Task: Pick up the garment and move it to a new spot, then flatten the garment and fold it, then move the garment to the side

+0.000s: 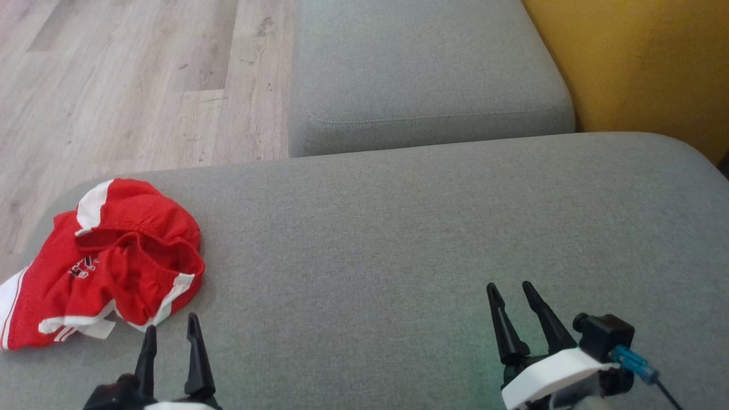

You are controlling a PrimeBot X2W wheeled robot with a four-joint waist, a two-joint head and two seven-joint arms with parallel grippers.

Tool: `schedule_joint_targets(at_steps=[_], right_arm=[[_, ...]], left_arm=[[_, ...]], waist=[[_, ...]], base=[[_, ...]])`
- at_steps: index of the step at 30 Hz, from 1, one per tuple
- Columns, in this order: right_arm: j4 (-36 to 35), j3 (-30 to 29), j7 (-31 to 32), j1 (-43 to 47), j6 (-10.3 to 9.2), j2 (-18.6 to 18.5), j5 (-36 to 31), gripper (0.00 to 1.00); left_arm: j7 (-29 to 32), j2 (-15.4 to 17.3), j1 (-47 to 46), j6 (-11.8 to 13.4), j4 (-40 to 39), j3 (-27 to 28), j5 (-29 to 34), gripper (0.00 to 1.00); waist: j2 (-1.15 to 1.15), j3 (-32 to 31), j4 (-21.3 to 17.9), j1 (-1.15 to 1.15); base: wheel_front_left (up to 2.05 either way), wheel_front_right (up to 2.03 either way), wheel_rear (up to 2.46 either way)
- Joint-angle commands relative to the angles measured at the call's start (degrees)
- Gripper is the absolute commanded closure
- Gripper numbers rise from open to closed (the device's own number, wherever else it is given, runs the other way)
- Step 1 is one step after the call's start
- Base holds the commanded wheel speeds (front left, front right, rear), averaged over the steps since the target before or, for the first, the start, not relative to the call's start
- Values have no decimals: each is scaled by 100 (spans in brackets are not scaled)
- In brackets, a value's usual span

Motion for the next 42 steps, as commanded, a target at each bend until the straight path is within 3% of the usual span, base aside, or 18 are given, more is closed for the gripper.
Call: schedule_joint_targets(at_steps=[1, 22, 42], right_arm=[[-152, 141, -109, -310, -4, -41, -159, 0], [58, 123, -463, -263, -4, -50, -1588, 0], [268, -110, -471, -241, -4, -50, -1533, 0]], left_arm=[[-94, 54, -196, 23, -205, 135, 170, 0], [-451, 62, -61, 310, -195, 141, 1615, 0], [-459, 62, -65, 182, 17, 104, 1651, 0]], waist=[[0, -7, 1, 0], [0, -231, 9, 0], [0, -205, 22, 0]], base=[[0, 0, 0], [0, 0, 0], [0, 0, 0]])
